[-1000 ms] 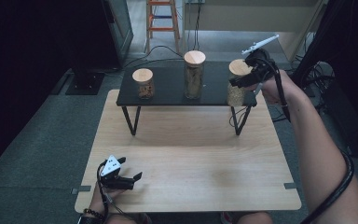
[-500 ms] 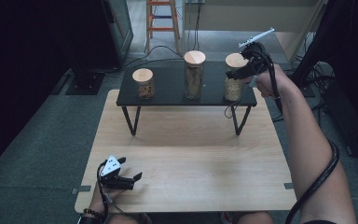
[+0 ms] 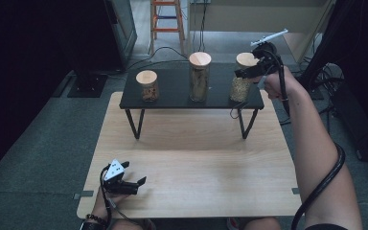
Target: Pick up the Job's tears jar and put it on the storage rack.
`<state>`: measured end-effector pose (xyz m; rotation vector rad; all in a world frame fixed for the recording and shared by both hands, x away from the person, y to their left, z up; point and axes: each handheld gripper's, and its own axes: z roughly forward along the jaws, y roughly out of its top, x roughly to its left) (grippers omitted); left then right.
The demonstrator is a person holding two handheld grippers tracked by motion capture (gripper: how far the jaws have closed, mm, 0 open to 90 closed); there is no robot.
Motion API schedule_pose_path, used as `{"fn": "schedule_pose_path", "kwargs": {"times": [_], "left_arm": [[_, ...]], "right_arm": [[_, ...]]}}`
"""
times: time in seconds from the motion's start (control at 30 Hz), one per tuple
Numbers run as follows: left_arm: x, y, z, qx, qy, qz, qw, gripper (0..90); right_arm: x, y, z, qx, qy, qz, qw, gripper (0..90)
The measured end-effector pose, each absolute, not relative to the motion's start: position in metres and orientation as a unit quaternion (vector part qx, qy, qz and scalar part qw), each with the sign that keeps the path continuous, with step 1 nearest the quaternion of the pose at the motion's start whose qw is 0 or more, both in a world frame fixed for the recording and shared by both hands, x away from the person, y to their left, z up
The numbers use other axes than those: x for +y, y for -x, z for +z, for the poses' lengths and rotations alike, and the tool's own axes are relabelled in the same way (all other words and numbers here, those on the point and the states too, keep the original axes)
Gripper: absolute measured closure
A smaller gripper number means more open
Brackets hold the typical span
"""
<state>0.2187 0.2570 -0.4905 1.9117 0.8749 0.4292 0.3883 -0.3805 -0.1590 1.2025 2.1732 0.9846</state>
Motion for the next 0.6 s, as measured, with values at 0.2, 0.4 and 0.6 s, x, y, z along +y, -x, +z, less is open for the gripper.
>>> {"fn": "schedule_pose_path", "kwargs": {"times": [0.2,0.4,0.6], "left_arm": [[0.257,-0.219,-0.49,0.361,-0.782,0.176,0.476,0.6],[0.256,-0.219,-0.49,0.362,-0.782,0.176,0.476,0.6],[0.256,-0.218,-0.49,0.364,-0.781,0.176,0.476,0.6]], "right_arm": [[-0.377,-0.385,-0.155,0.795,-0.442,0.348,0.229,11.1],[-0.378,-0.378,-0.154,0.791,-0.45,0.341,0.234,8.8],[-0.383,-0.367,-0.156,0.793,-0.451,0.336,0.233,7.3]]}}
